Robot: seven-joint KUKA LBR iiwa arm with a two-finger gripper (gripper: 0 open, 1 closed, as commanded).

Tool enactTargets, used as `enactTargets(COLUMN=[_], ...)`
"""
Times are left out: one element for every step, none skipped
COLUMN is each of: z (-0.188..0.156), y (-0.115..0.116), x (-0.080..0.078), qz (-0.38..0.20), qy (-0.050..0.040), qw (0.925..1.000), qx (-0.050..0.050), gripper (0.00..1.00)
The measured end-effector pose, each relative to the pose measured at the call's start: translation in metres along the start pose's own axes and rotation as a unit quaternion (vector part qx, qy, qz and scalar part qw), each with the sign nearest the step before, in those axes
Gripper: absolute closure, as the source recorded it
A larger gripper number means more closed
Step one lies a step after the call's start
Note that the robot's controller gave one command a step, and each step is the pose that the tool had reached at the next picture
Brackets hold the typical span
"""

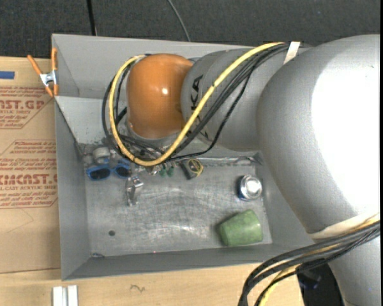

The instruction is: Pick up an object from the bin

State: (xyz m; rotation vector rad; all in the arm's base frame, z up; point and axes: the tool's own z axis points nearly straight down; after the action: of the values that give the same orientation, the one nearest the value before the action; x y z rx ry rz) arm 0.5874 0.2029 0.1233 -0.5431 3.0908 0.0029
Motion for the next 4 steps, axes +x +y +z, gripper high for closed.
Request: enactTargets(z=[0.017,0.012,0.033,-0.057], y=[-0.066,-0.046,0.012,-0.072], x=[0.028,0.011,-0.01,0.078], qz=[-0.024,-0.156,-0.183,-0.288], qy=[0.0023,-0.0001,0.0002,0.0005], qw=[0.9997,0.9878,0.9832,0.9577], qx=[0.002,0.0,-0.001,0.002], gripper=[0.0,0.0,0.0,0.0])
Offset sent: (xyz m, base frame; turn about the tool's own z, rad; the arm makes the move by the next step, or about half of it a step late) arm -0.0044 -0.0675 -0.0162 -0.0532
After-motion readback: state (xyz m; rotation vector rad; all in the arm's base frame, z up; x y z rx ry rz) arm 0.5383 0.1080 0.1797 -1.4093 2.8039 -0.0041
